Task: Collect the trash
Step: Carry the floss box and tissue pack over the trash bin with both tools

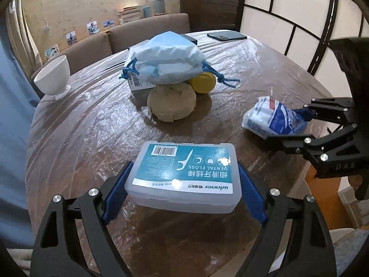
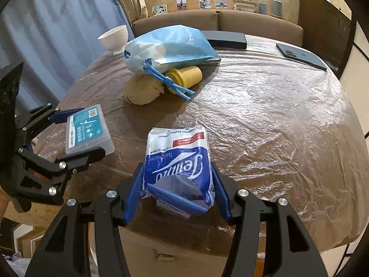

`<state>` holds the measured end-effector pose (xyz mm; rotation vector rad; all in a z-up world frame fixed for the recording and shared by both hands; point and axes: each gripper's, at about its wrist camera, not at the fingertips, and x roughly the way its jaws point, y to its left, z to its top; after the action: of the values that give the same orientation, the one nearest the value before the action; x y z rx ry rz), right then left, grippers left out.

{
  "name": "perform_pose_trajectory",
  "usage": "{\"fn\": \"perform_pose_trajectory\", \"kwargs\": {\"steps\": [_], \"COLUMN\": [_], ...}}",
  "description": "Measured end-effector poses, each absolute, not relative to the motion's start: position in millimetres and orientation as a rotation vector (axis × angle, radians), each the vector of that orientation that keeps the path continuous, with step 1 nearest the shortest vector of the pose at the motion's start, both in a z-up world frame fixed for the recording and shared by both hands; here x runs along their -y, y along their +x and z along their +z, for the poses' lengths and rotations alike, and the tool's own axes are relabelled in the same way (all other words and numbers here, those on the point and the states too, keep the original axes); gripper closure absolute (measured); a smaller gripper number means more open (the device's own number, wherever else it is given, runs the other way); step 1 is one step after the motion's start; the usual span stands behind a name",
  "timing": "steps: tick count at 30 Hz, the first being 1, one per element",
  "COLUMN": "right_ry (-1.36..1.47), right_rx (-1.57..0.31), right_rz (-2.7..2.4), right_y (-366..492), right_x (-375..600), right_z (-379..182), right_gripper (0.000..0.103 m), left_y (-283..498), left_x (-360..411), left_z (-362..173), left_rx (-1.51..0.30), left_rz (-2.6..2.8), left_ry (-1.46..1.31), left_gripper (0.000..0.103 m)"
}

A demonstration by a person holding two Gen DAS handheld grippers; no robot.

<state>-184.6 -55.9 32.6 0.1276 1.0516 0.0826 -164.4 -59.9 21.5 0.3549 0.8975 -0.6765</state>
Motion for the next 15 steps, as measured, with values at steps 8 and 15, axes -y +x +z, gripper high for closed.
{"fn": "perform_pose_trajectory", "kwargs": {"steps": [8,15], "right_ry": [0.074,-0.006], "right_rx": [-1.037,-1.021], "right_rz": [0.057,0.037], "right_y": [-181.3,-180.7], "right_x": [46.9,36.3], "right_z": [30.3,26.9], "right_gripper": [0.047,0.042], "left_y": [-165.5,-160.9], "left_x": [63.7,63.0], "left_z": [9.9,8.9], "left_rx": [-0.914,-0.914], "left_rz": [-0.662,-0.661], "left_ry": [0.377,0.359], "left_gripper": [0.017,0.019]}}
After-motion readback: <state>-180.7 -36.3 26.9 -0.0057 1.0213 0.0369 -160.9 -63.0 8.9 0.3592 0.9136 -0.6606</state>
